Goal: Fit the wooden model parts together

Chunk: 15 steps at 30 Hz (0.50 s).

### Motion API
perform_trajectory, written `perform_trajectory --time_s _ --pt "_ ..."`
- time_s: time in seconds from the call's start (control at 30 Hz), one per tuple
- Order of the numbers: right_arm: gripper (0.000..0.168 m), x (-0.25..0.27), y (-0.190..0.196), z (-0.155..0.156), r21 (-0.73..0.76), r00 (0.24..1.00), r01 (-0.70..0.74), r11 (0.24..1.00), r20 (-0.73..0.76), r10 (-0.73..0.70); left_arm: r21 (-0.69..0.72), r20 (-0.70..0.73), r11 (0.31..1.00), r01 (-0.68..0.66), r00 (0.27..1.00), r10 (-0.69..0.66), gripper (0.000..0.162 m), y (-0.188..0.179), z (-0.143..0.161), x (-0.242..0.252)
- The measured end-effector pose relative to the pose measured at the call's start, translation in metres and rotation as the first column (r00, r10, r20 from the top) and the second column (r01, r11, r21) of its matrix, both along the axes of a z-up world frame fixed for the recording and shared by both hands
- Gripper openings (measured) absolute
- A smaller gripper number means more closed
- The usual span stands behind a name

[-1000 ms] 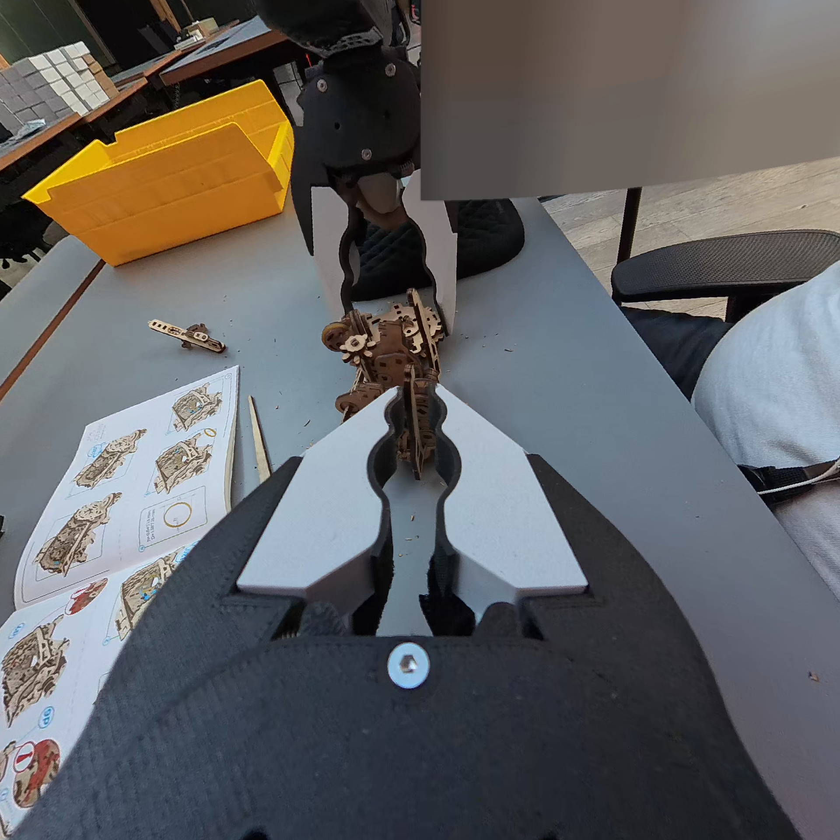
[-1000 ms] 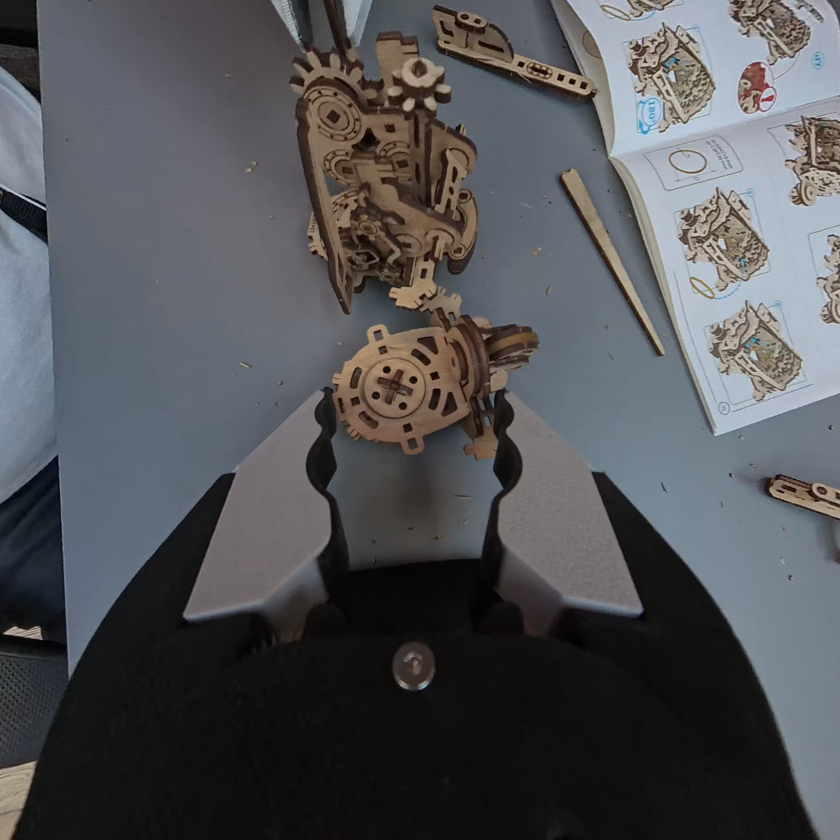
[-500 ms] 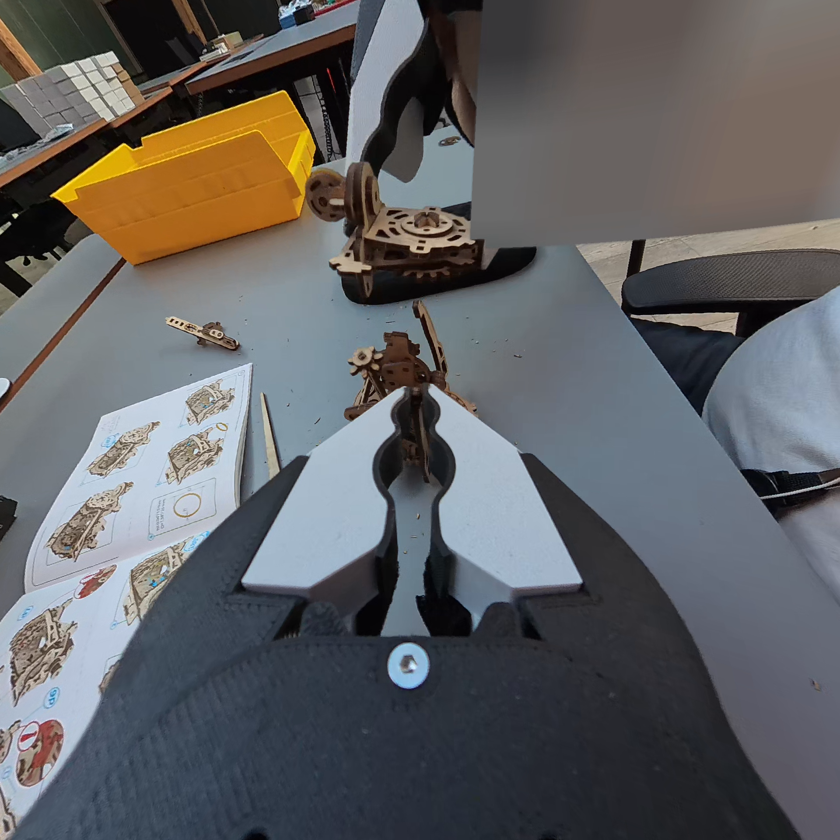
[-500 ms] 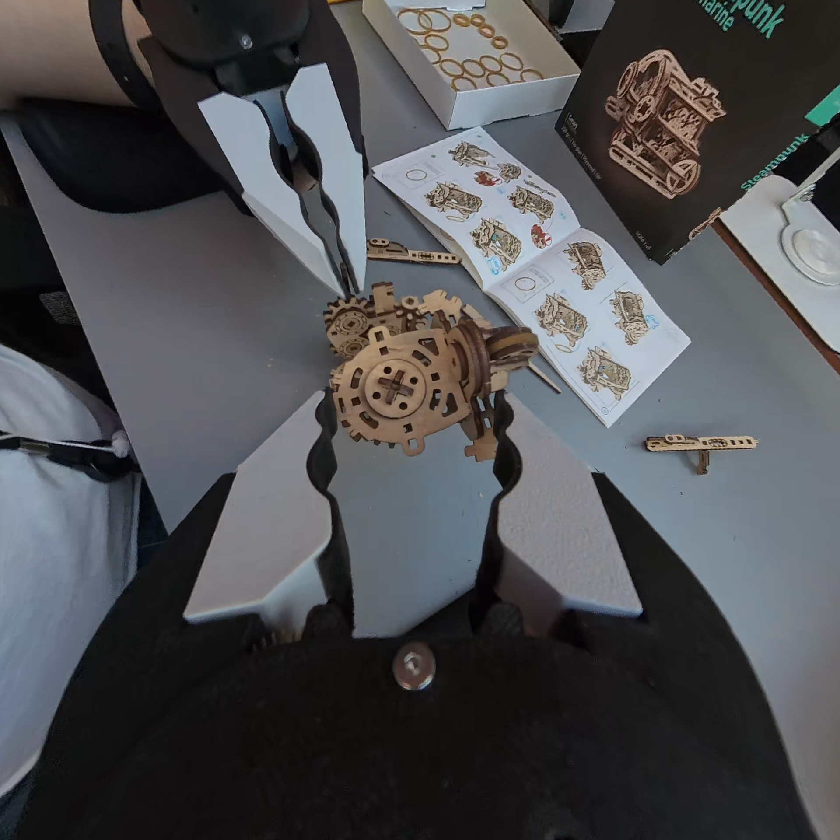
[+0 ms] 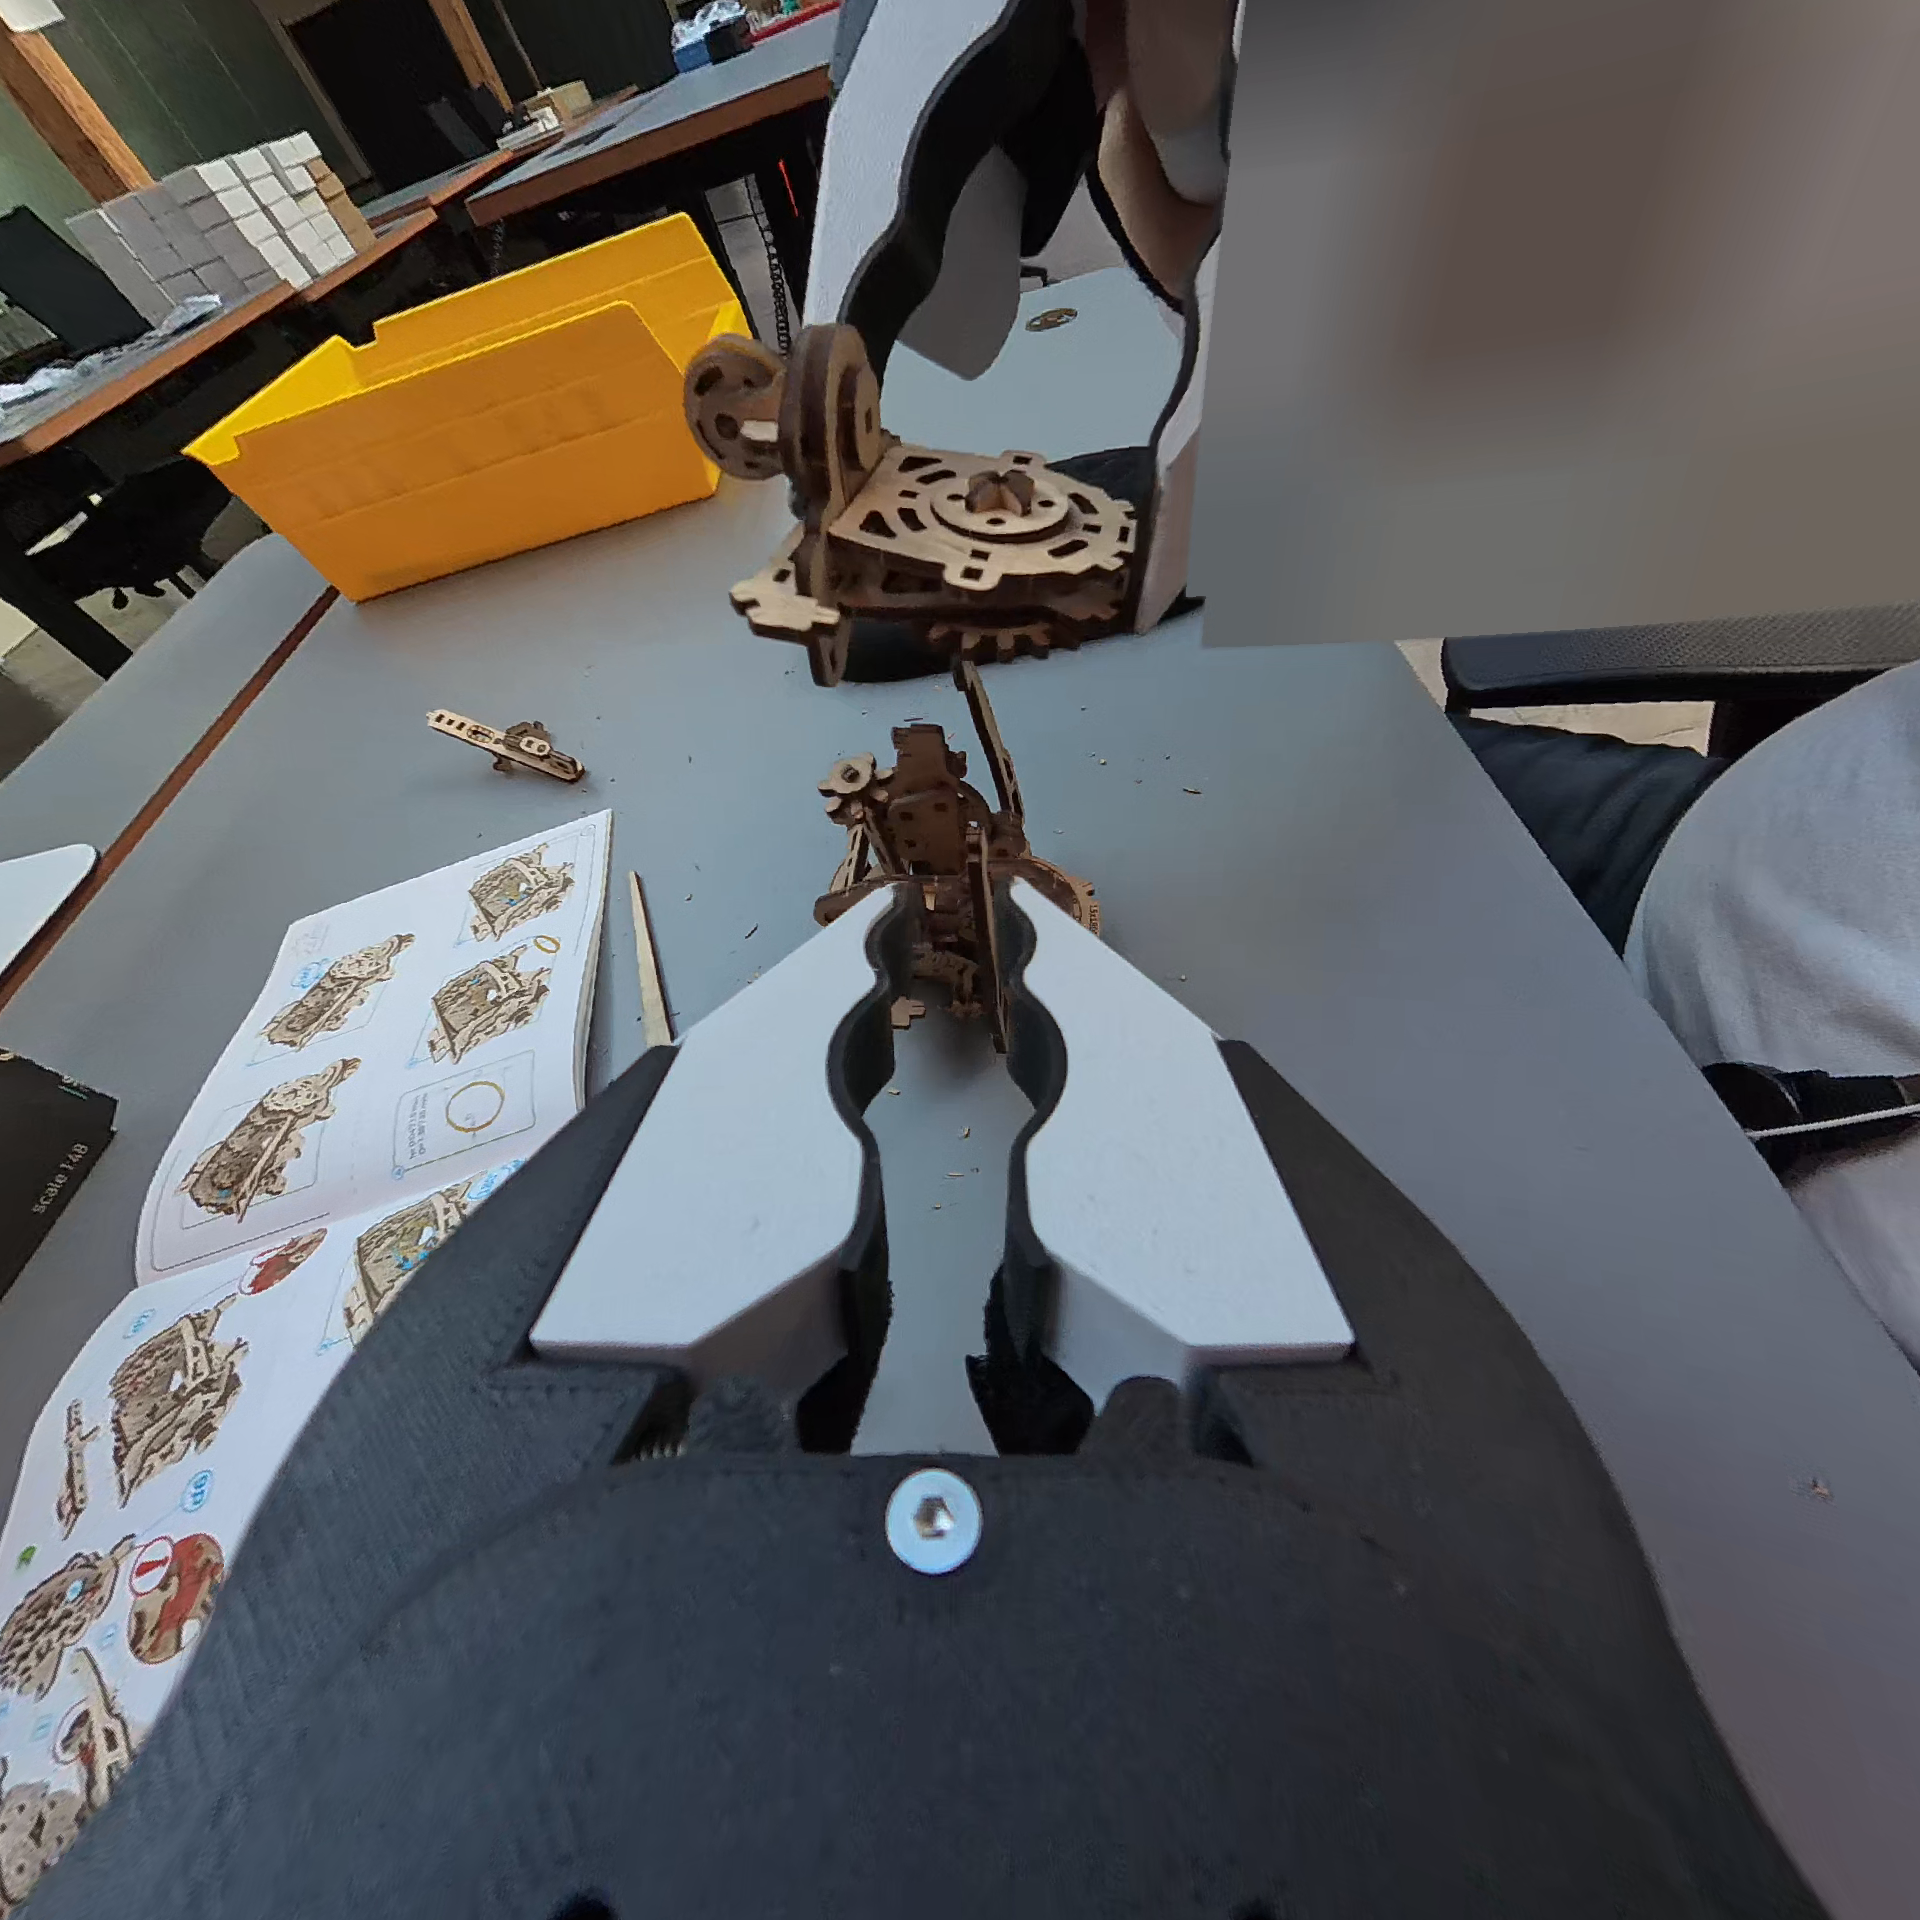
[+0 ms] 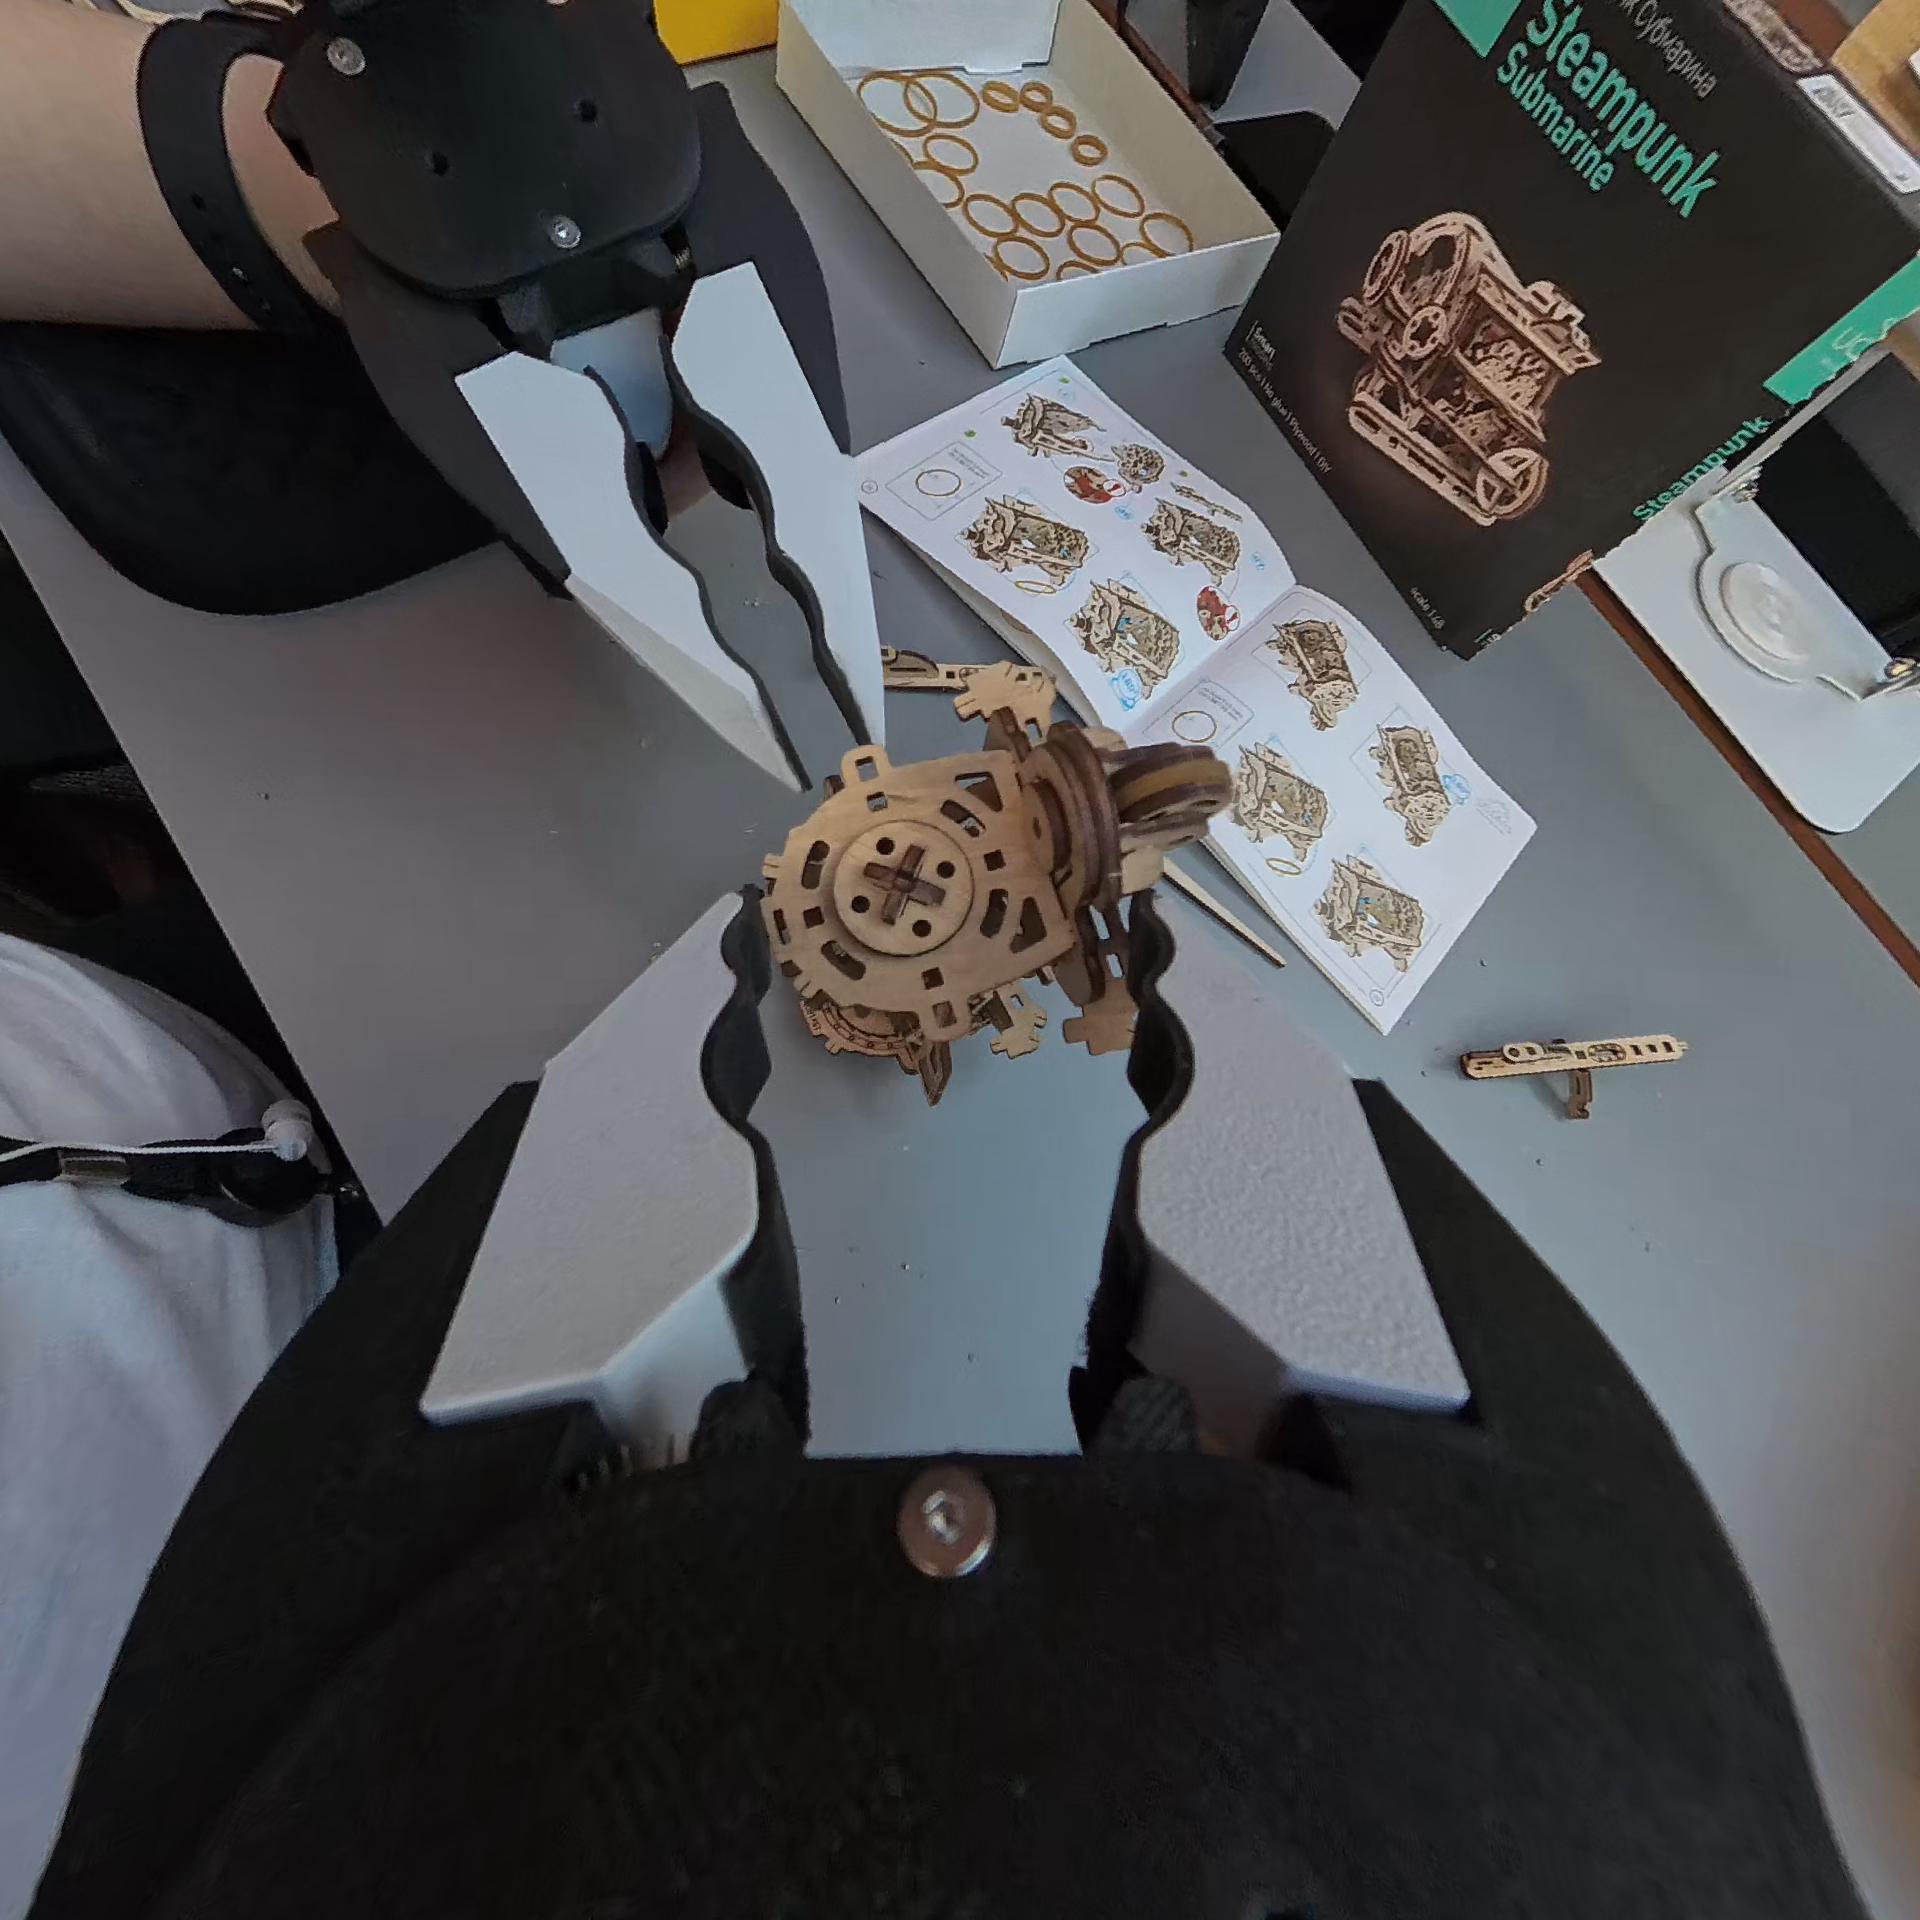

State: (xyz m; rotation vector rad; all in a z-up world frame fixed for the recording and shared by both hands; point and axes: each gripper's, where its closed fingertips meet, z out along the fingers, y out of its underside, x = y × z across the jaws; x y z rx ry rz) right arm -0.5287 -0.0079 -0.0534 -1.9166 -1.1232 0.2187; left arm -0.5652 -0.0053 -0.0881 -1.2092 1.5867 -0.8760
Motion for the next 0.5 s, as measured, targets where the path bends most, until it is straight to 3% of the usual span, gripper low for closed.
perform_trajectory --time_s 0.23,0.5 --pt "0.069 -0.008 0.002 -0.018 -0.016 0.982 -0.004 1.000 0.188 0.006 -0.002 -0.001 1.000 0.007 1.000 -0.007 0.010 0.001 -0.004 0.003" --pt "0.069 -0.013 0.005 -0.024 -0.037 0.968 -0.005 0.999 0.251 0.014 0.005 0.017 0.999 0.035 0.999 -0.035 0.001 -0.003 -0.004 0.006"
